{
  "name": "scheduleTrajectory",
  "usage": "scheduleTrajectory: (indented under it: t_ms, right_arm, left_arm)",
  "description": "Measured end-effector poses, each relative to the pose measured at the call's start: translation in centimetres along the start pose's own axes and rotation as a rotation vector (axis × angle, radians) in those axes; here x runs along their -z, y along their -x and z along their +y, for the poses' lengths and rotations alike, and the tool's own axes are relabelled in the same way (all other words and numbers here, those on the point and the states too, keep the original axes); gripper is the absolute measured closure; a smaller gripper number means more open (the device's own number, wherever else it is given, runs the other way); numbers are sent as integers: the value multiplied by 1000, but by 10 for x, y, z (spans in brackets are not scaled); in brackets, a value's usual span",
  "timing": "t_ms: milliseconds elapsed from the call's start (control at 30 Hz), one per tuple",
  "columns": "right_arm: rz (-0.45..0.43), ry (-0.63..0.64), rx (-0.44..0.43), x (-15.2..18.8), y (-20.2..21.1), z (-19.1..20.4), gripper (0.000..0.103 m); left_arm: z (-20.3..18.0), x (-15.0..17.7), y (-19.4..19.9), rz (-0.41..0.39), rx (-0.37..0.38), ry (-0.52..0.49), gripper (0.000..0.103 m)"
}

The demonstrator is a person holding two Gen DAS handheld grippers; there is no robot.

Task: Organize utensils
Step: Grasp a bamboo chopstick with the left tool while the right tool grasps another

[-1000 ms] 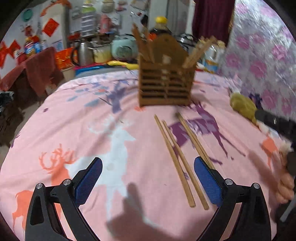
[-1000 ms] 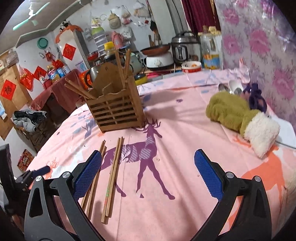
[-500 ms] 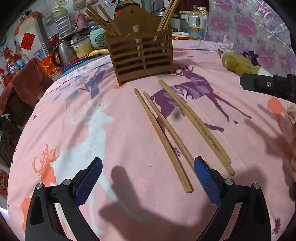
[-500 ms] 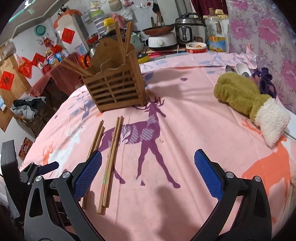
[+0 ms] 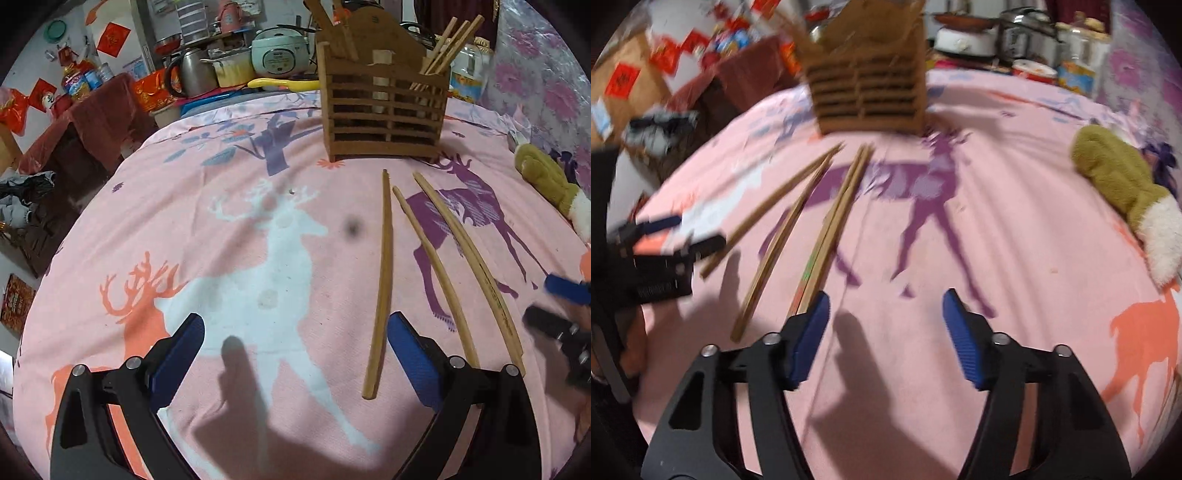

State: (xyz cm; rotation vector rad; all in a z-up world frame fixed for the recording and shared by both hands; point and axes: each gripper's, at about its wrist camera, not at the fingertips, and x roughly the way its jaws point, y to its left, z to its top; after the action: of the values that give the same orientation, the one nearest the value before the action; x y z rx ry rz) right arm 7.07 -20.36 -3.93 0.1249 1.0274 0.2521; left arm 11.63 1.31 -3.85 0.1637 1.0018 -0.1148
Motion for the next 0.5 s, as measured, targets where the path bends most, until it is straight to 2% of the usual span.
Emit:
scheduleTrajectory:
  t_ms: [200, 333, 500]
  right_arm:
    - [-12, 115, -6, 7, 2, 24, 44]
    - [-22, 162, 51, 9, -2, 33, 45]
    - [-26, 17, 153, 0, -4, -2, 46]
  left_arm:
    - [-1, 0, 0, 0, -7, 0, 6]
    - [-2, 0, -4, 15, -4, 0, 6]
    - [-3, 1, -4, 12, -6, -2, 6]
